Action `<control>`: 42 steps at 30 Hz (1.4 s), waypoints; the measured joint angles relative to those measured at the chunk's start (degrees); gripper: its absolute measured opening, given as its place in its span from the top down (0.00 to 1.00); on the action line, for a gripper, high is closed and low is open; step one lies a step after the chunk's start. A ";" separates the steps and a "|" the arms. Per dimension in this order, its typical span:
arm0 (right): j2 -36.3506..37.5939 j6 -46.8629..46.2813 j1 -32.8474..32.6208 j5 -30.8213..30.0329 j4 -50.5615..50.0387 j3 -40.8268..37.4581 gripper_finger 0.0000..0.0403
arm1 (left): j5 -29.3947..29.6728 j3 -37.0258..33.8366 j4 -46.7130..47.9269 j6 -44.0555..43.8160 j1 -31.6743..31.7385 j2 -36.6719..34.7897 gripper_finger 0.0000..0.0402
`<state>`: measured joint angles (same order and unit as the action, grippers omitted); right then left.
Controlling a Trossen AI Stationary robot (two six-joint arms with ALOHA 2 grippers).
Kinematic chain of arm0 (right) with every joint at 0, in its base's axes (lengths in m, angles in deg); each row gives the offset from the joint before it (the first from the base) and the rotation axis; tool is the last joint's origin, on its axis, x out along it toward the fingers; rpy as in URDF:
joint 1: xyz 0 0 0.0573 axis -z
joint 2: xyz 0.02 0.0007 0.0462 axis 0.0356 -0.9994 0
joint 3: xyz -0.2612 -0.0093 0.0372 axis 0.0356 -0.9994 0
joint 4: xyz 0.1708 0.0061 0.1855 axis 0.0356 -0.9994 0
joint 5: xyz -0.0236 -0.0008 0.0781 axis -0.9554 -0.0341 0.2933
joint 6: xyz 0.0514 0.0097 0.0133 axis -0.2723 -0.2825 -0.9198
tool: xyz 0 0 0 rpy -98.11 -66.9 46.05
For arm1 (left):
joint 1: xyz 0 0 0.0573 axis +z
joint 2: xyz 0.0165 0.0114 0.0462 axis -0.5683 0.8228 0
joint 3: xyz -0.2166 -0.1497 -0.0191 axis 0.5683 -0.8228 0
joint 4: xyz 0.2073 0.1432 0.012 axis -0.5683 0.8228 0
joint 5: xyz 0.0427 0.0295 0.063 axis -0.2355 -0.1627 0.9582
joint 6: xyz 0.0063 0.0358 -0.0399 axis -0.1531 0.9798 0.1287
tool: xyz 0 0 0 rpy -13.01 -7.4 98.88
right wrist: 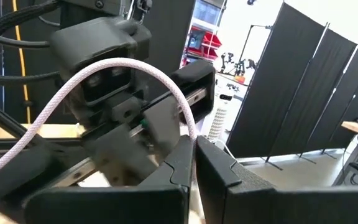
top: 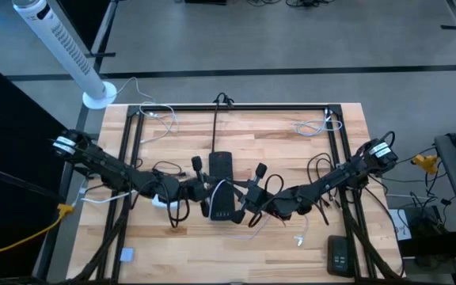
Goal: Insert USB
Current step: Insert the purple charger cable into the center black outlet extension
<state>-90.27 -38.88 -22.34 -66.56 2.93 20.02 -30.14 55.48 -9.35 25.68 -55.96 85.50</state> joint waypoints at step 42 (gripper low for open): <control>1.20 10.18 -2.45 14.13 -6.10 0.01 1.00 | -21.94 -0.02 1.66 -6.12 0.15 0.00 0.62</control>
<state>-89.08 -28.69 -24.79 -52.44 -3.17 20.03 -52.08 55.46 -7.69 19.56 -55.80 85.50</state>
